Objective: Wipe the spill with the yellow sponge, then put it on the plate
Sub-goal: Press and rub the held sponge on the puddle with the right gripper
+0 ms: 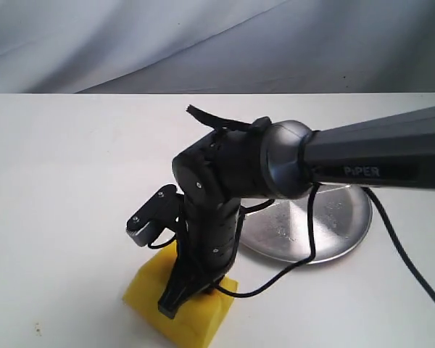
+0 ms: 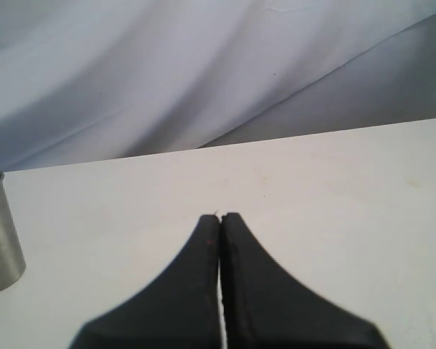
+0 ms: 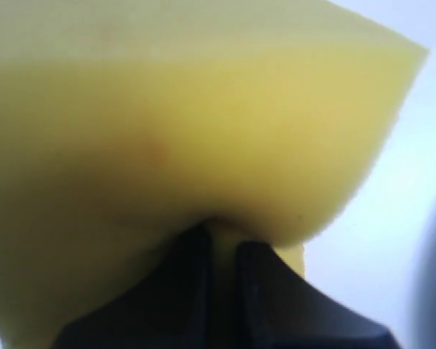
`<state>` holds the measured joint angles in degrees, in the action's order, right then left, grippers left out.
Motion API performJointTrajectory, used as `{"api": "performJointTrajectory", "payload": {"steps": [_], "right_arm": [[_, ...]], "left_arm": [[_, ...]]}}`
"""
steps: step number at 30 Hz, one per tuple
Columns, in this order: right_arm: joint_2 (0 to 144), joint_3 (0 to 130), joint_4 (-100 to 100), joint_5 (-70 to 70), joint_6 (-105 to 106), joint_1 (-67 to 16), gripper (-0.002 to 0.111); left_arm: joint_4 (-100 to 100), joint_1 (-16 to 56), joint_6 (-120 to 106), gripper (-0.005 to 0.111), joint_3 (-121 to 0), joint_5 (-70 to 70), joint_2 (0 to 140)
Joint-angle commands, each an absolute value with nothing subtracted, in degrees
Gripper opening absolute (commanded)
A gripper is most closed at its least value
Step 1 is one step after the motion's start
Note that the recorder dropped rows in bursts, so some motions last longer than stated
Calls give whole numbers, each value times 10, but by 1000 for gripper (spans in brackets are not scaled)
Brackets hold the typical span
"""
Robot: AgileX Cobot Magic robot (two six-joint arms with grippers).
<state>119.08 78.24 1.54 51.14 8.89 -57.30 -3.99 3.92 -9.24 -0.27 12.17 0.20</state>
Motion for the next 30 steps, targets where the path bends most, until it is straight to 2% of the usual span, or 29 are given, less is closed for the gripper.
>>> {"api": "performJointTrajectory", "payload": {"steps": [1, 7, 13, 17, 23, 30], "right_arm": [[1238, 836, -28, 506, 89, -550, 0], [1332, 1011, -29, 539, 89, -529, 0], [1434, 1207, -23, 648, 87, -519, 0], [1461, 1281, 12, 700, 104, -525, 0], [1457, 1266, 57, 700, 133, -549, 0], [1370, 1093, 55, 655, 131, -583, 0]], "left_arm": [[-39, 40, -92, 0, 0, 118, 0], [-39, 40, -92, 0, 0, 118, 0], [-39, 40, -92, 0, 0, 118, 0], [-39, 40, -92, 0, 0, 118, 0], [-39, 40, -92, 0, 0, 118, 0], [-39, 40, -92, 0, 0, 118, 0]]}}
